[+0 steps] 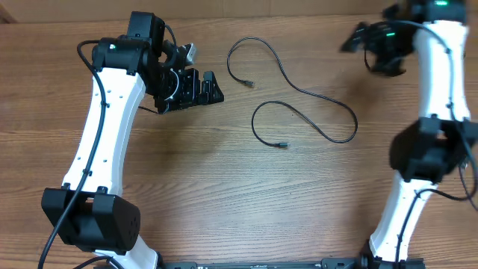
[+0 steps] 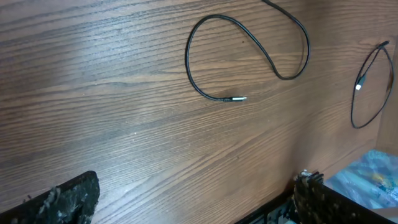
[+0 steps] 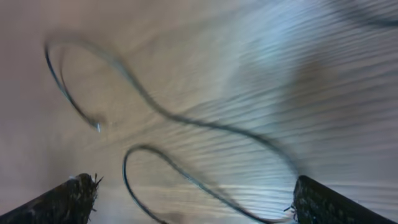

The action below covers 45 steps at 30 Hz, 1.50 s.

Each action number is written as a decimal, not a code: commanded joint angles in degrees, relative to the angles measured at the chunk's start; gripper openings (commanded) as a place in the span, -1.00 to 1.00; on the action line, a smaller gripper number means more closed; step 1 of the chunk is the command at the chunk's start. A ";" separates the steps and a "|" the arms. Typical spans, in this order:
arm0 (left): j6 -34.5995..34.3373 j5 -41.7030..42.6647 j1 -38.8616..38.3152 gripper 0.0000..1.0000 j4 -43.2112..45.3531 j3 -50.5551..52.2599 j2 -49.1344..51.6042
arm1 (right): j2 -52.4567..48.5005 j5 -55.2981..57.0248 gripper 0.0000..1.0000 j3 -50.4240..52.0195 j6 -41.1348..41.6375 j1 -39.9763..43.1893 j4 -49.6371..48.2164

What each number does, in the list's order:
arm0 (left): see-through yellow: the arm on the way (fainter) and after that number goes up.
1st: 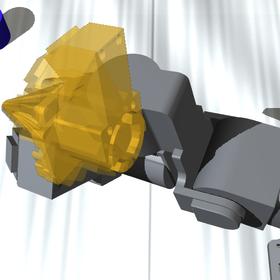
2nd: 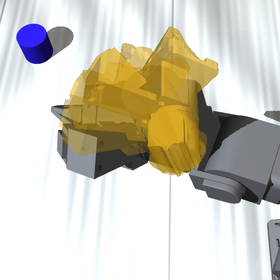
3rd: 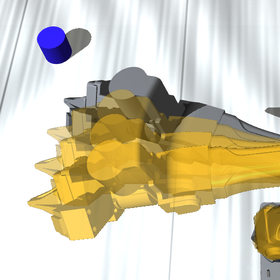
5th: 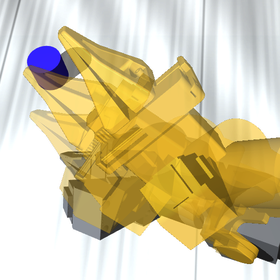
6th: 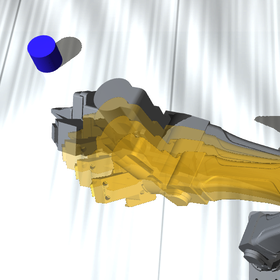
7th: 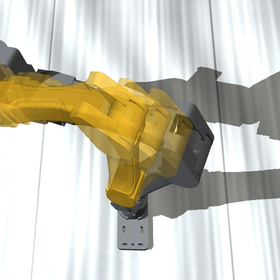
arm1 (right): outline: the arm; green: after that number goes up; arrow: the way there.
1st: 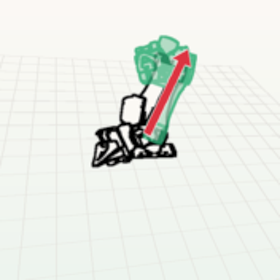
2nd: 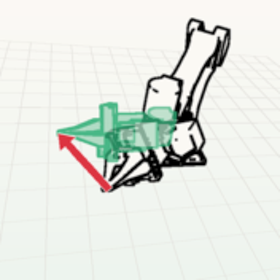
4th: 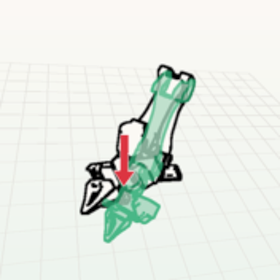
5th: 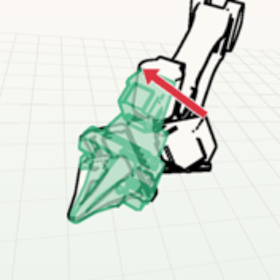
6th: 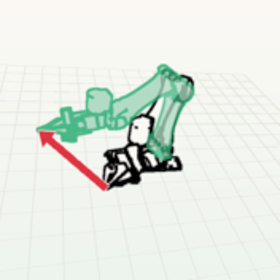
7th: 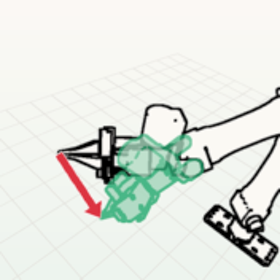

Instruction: Untangle cables

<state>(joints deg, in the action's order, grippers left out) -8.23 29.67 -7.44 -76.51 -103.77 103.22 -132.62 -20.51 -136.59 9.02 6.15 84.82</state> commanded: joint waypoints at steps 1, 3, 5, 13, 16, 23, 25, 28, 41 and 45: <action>0.31 -0.31 0.26 0.99 0.07 -0.46 0.61 | -1.92 0.28 1.00 1.77 -3.13 -5.25 -0.31; 0.31 -0.31 0.26 0.99 0.07 -0.46 0.61 | -2.29 0.31 1.00 3.76 -3.13 -7.69 -1.25; 0.31 -0.31 0.26 0.99 0.07 -0.46 0.61 | -2.47 0.31 1.00 6.54 -3.13 -10.21 -2.45; 0.31 -0.31 0.26 0.99 0.07 -0.46 0.61 | -2.54 19.15 1.00 21.22 -3.39 -16.85 -11.47; 0.31 -0.31 0.26 0.99 0.07 -0.46 0.61 | -2.54 23.45 1.00 25.81 -8.37 -17.20 -14.88; 0.31 -0.31 0.26 0.99 0.07 -0.46 0.61 | -2.54 25.86 0.99 33.88 -20.02 -17.07 -21.75; 0.31 -0.31 0.26 0.99 0.07 -0.46 0.61 | -2.54 29.99 1.00 34.60 -20.02 -17.07 -23.37; 0.31 -0.31 0.26 0.99 0.07 -0.46 0.61 | -2.54 39.63 1.00 34.93 -20.02 -17.46 -26.18; 0.31 -0.31 0.26 0.99 0.07 -0.46 0.61 | -2.93 19.39 1.00 34.99 -36.13 -16.63 -33.57; 0.31 -0.31 0.26 0.99 0.07 -0.46 0.61 | -3.91 18.69 0.72 35.01 -36.39 -16.63 -34.64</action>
<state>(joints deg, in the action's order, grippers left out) -8.23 29.67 -7.44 -76.51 -103.77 103.22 -132.18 2.31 -103.74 -23.83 -9.74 50.37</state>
